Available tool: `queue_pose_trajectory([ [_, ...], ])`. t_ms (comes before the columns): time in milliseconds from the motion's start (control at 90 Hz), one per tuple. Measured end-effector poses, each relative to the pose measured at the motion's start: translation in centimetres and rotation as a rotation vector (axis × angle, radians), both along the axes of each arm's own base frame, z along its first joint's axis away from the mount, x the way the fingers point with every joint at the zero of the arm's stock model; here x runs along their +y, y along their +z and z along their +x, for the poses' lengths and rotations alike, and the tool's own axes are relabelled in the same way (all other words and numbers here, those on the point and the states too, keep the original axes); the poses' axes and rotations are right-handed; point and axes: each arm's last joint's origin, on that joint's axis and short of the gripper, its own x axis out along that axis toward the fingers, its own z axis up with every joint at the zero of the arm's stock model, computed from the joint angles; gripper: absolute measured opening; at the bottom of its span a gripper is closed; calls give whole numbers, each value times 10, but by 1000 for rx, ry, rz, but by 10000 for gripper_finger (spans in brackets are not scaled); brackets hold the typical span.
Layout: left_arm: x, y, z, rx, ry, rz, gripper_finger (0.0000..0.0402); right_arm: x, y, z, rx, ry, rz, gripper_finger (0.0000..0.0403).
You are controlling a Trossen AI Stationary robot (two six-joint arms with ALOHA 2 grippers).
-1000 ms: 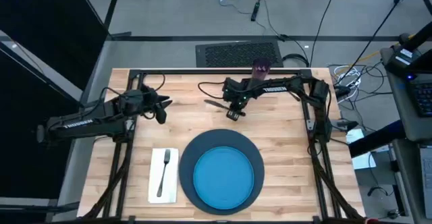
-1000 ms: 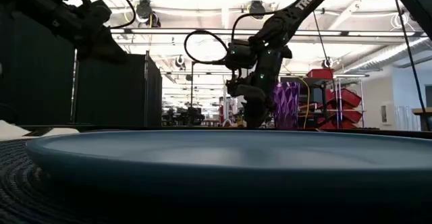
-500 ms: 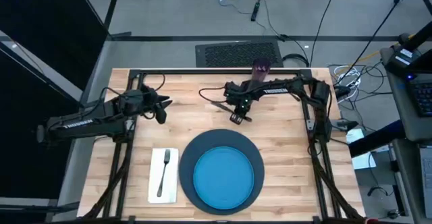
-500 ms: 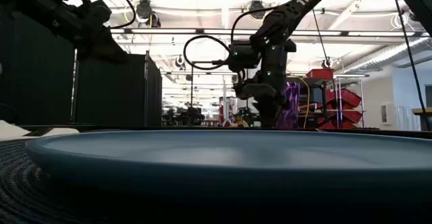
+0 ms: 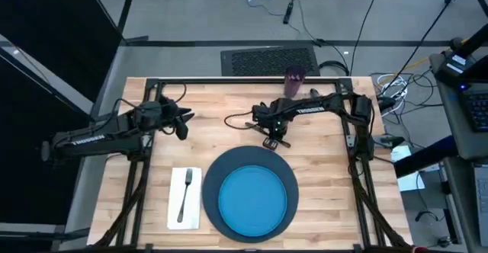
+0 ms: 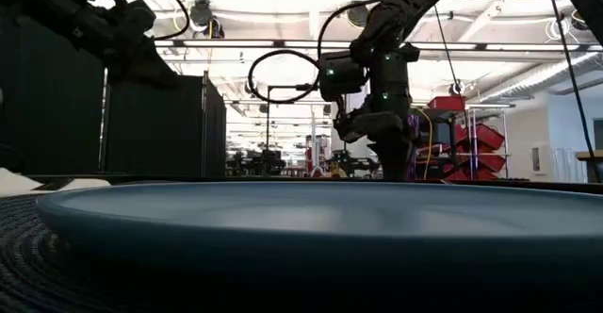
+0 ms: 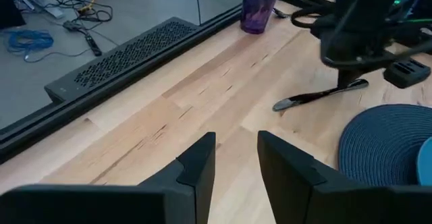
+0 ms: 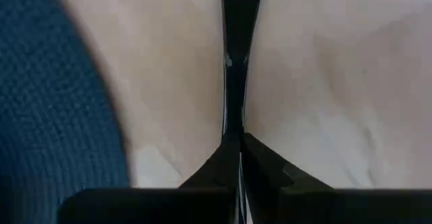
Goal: Set table place
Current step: Move the black knife to the right side of the blue table mat on the table
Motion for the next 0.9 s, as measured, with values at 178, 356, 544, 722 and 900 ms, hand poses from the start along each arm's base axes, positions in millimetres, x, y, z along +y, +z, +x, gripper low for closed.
queue_pose_trajectory([
  [178, 0, 0, 0, 7, -1, 0, 97, 18, 8, -25, -102, -88, -10, 0],
  [356, 0, 0, 0, 4, 1, -3, 97, 35, 3, -67, -158, -233, -1, 0],
  [544, 0, 0, 0, -7, 10, -20, 97, 58, -3, -98, -195, -363, 19, 0],
  [722, 0, 0, 0, -10, 12, -22, 97, 85, 3, -107, -185, -449, 9, 0],
  [900, 0, 2, 1, -13, -6, 19, 97, 113, 4, -115, -128, -523, -9, 0],
])
